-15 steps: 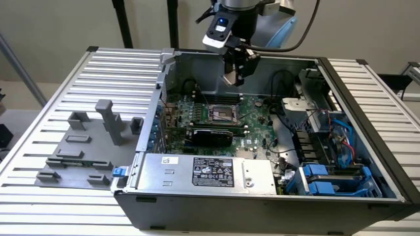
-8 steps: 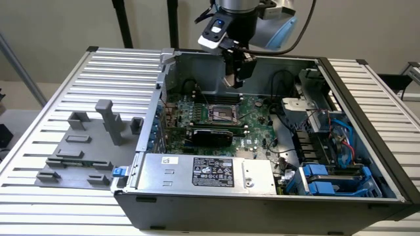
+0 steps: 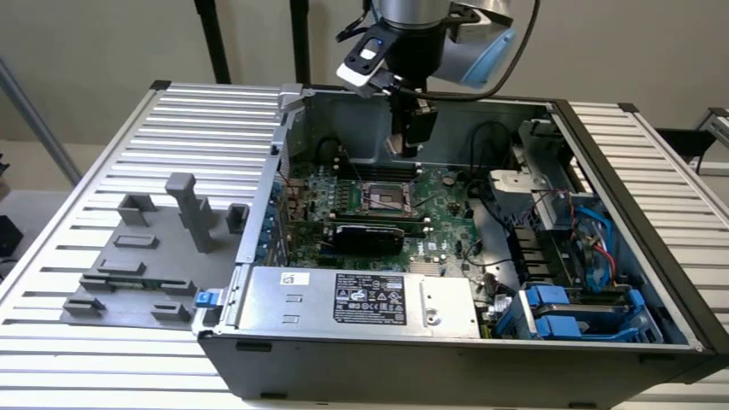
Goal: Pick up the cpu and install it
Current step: 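Place the cpu into insertion slot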
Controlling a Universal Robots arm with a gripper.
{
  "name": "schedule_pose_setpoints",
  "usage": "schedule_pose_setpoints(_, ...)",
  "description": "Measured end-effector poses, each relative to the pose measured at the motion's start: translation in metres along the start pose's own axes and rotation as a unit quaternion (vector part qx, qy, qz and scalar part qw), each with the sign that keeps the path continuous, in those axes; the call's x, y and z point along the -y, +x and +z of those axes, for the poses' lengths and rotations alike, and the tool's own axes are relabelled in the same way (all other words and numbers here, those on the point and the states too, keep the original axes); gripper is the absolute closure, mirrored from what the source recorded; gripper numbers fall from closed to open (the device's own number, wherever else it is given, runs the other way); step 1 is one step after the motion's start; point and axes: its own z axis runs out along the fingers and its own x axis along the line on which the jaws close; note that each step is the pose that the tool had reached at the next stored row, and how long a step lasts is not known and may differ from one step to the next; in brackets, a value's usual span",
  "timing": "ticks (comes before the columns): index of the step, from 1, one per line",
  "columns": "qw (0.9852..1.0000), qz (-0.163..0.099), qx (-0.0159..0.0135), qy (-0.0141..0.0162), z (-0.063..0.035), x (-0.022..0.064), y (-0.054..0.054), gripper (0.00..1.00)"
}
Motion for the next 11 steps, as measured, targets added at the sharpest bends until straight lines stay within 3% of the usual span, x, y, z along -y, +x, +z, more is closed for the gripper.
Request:
schedule_pose_setpoints(3,0.9999,0.015,0.0002,0.0049,0.0028,0.0002,0.0,0.45)
schedule_pose_setpoints(11,0.9978,0.066,0.0024,0.0127,0.0117,0.0009,0.0,0.45)
